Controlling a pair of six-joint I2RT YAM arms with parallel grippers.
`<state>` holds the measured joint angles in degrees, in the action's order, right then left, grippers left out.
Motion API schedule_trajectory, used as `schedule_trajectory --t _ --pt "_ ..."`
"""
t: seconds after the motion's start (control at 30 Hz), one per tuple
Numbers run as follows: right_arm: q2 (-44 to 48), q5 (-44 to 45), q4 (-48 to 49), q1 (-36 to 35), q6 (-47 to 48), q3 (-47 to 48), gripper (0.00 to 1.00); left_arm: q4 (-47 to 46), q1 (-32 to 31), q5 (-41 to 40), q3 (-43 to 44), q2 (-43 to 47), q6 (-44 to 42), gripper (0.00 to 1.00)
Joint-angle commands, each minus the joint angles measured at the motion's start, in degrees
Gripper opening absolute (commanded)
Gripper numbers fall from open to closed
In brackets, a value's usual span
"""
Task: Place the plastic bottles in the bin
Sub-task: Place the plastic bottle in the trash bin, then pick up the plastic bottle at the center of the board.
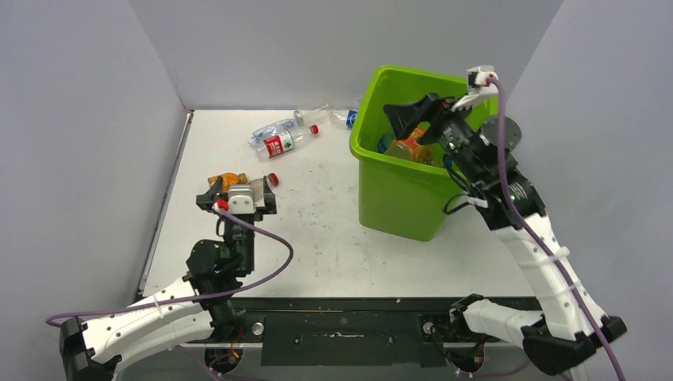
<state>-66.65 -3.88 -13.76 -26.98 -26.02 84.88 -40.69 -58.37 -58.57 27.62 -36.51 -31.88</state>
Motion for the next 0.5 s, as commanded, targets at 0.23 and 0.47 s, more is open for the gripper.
schedule_trajectory --t 0.23,0.47 --pt "24.2 -20.0 7.5 0.0 -2.0 -19.1 0.91 39.7 19.2 18.4 17.0 -12.6 45.2 0.96" --pt "32.1 -21.1 9.5 0.1 -4.9 -28.0 0.91 55.6 38.9 29.7 16.5 -13.2 79.9 0.96"
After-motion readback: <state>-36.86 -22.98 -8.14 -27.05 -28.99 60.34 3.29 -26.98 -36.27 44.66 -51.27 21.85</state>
